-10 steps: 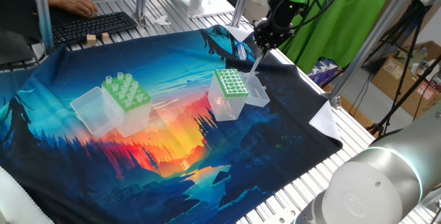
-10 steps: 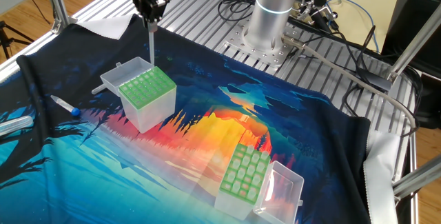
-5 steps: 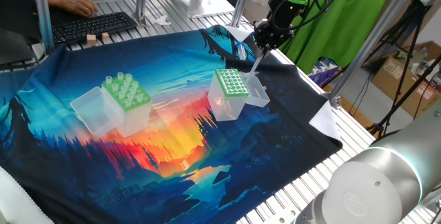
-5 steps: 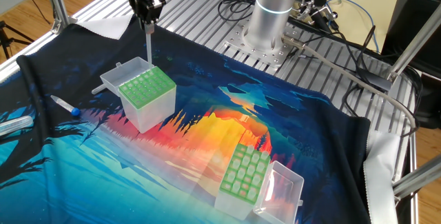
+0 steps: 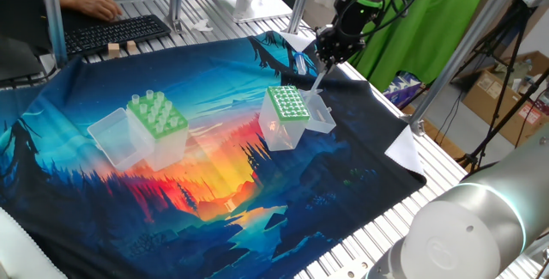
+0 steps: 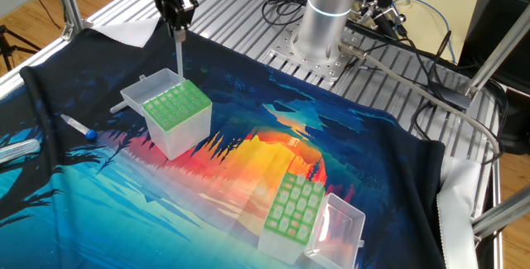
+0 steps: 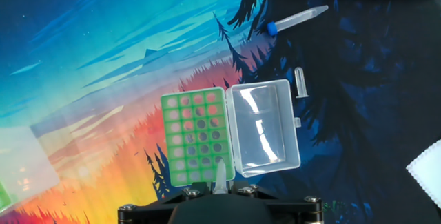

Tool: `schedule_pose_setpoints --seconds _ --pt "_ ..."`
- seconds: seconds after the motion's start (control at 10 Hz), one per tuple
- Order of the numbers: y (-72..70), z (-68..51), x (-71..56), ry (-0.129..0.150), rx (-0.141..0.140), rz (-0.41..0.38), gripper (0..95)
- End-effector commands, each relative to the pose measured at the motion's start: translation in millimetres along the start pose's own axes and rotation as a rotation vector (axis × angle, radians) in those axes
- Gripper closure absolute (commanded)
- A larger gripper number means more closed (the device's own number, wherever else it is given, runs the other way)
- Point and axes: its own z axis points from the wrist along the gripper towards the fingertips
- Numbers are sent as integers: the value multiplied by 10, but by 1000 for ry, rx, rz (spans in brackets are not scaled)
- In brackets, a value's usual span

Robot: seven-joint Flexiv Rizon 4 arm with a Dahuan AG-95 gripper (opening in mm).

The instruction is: Transfer all large pipette tips from one holder to another

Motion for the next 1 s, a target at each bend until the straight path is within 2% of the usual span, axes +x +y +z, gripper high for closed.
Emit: schedule_pose_setpoints --seconds 0.1,0.4,0.5,0.6,1.0 --pt "1 33 -4 -2 -3 0 950" --pt "22 74 -14 3 -19 24 950" --pt "77 72 -16 4 -23 42 950" --pt "113 68 -20 5 -22 48 950" --pt "107 127 -29 1 -14 45 950"
